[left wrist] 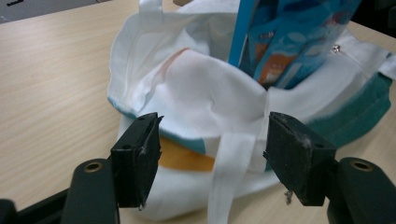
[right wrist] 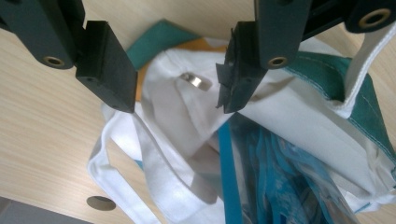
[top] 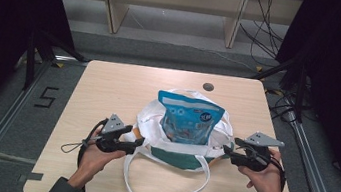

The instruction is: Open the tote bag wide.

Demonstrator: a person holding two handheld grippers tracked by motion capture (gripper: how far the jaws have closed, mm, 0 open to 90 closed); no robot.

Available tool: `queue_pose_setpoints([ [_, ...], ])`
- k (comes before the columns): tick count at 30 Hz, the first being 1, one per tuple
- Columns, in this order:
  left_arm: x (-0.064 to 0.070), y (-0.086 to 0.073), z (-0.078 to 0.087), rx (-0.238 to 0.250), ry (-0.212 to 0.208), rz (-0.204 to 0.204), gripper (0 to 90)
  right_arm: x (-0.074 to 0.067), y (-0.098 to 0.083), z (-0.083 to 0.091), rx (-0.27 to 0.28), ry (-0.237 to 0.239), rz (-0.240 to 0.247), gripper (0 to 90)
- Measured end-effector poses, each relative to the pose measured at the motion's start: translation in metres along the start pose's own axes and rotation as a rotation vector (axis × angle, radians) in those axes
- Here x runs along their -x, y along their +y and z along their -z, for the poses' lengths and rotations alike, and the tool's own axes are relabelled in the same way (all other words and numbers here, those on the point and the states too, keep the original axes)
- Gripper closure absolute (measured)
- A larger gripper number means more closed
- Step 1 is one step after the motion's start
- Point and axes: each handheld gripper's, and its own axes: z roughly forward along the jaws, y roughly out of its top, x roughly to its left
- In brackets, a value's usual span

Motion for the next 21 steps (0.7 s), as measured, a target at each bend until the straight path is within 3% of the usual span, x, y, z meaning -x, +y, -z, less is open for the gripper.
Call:
queue_pose_setpoints([
  [2, 0.001, -0.006, 0.006, 0.002, 0.006, 0.0, 33.8, 0.001, -0.003, 0.003, 0.007, -0.012, 0.001, 45.8],
  [3, 0.001, -0.006, 0.006, 0.002, 0.006, 0.0, 33.0, -0.002, -0.005, 0.006, 0.004, -0.015, -0.031, 45.4],
  [6, 0.007, -0.022, 0.017, 0.014, 0.003, 0.028, 31.5, -0.002, -0.013, 0.011, 0.015, -0.024, -0.01, 43.6],
  [7, 0.007, -0.022, 0.017, 0.014, 0.003, 0.028, 30.7, -0.005, -0.016, 0.014, 0.006, -0.03, -0.047, 43.3],
  [8, 0.01, -0.03, 0.022, 0.008, 0.012, 0.019, 30.0, -0.004, -0.02, 0.015, 0.016, -0.033, -0.03, 43.0],
  [9, 0.01, -0.03, 0.022, 0.008, 0.012, 0.019, 29.5, -0.007, -0.024, 0.018, 0.012, -0.029, -0.056, 42.7],
  [12, 0.019, -0.04, 0.027, 0.001, 0.025, 0.005, 27.7, -0.009, -0.035, 0.026, 0.017, -0.035, -0.075, 42.3],
  [20, 0.027, -0.049, 0.032, -0.011, 0.02, -0.006, 24.2, -0.011, -0.061, 0.029, -0.034, -0.03, -0.099, 41.5],
  [21, 0.028, -0.051, 0.032, 0.001, 0.005, 0.015, 24.1, -0.013, -0.064, 0.028, -0.047, -0.026, -0.089, 40.7],
])
